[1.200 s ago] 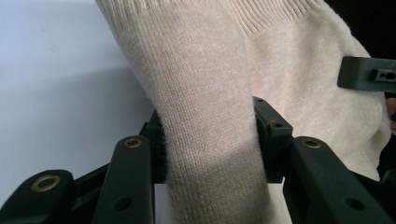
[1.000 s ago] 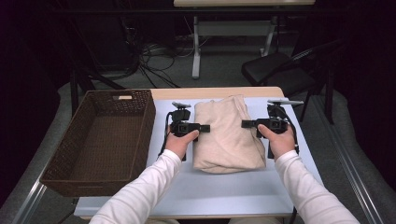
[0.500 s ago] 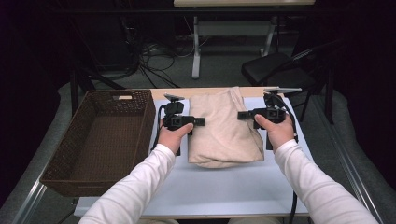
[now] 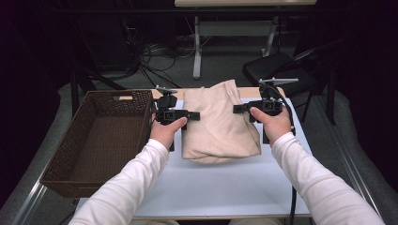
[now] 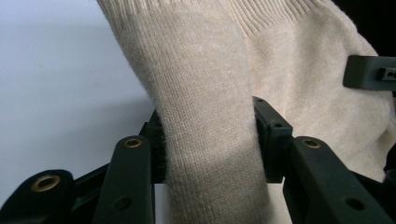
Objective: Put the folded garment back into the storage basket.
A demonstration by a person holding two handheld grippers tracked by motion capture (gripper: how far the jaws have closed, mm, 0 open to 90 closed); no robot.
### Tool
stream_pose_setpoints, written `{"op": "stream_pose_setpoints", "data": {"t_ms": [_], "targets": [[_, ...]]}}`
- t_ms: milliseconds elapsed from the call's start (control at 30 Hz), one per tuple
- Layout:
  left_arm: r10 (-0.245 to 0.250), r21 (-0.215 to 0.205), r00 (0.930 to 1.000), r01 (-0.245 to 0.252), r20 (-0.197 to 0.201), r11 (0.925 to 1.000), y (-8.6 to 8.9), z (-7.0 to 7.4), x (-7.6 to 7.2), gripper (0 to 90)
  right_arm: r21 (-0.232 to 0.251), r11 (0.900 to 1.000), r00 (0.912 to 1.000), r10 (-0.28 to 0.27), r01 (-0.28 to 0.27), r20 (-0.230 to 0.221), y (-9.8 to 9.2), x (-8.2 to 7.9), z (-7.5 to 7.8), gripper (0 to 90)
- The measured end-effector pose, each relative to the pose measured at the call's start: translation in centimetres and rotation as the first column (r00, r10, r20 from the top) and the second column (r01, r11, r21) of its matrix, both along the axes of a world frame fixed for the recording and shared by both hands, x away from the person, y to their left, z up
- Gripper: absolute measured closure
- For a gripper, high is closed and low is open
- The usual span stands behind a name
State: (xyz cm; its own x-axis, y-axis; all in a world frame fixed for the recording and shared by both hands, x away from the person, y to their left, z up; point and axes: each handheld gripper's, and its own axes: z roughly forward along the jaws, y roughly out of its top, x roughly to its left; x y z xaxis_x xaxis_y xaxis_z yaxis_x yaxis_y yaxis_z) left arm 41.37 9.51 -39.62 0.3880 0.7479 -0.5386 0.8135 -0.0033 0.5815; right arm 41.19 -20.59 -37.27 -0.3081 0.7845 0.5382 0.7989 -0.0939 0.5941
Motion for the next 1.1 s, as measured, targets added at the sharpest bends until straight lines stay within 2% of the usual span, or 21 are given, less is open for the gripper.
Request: {"op": "stream_pose_setpoints", "data": {"t_ms": [467,1100], "targets": [[0.018,0.005,0.9998,-0.018,0.005,0.9998,2.2,1.7,-0.1,58.2,-0.006,1.000,0.9995,0.030,-0.030,0.012,2.1,0.5,1.4,71.6],[0.068,0.000,0.9974,-0.068,0.022,0.9977,6.5,3.5,-0.5,58.2,-0.021,0.996,0.9962,0.082,-0.081,0.031,6.5,1.6,3.5,71.6]]}}
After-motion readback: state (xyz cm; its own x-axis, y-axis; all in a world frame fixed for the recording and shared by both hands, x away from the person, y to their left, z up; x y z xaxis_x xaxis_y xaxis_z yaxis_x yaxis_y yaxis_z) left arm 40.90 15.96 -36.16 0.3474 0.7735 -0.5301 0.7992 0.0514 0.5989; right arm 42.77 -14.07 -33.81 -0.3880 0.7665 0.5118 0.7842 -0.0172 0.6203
